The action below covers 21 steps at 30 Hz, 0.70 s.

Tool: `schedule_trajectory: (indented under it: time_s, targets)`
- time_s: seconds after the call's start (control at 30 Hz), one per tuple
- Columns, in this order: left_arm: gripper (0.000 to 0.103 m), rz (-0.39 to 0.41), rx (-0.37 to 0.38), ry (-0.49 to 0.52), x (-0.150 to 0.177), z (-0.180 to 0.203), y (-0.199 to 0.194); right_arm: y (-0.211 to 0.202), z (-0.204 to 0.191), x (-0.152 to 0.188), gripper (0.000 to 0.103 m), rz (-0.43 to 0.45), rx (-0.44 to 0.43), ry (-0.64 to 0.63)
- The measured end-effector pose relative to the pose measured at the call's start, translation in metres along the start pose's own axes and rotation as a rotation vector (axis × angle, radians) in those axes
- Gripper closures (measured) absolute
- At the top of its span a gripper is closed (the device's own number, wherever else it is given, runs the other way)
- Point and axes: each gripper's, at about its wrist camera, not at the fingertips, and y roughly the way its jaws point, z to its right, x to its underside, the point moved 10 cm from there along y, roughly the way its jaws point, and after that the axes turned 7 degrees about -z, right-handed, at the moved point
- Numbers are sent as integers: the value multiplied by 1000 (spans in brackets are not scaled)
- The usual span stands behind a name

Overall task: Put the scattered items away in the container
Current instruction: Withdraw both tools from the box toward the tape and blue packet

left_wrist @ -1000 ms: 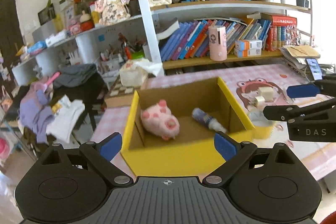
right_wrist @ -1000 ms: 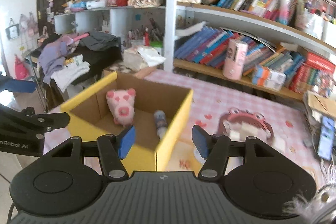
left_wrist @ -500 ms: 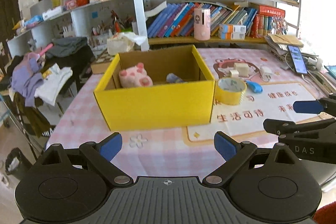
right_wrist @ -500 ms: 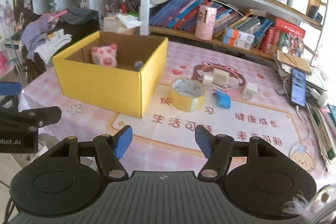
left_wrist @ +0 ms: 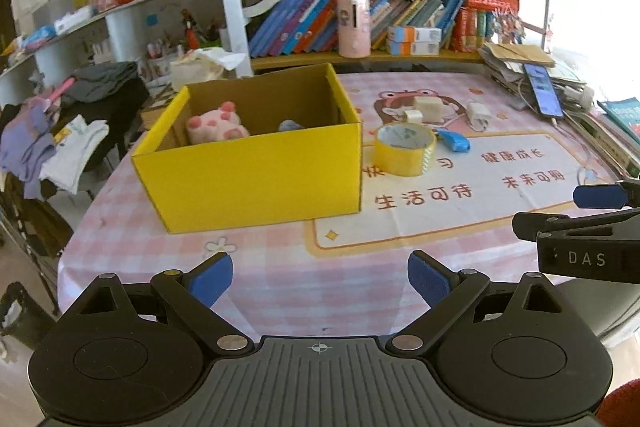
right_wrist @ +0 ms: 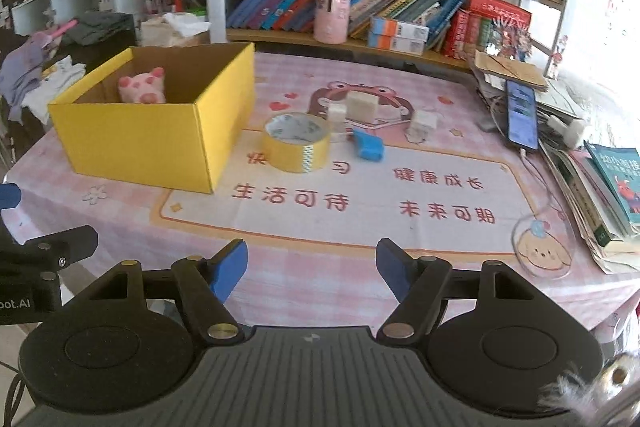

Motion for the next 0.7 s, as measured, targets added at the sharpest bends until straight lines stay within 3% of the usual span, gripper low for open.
schedule_trajectory:
  time_s: [0.7]
  targets:
    - [7,-8,143,139,-24,96,27,10,87,6,31,-14,82,92]
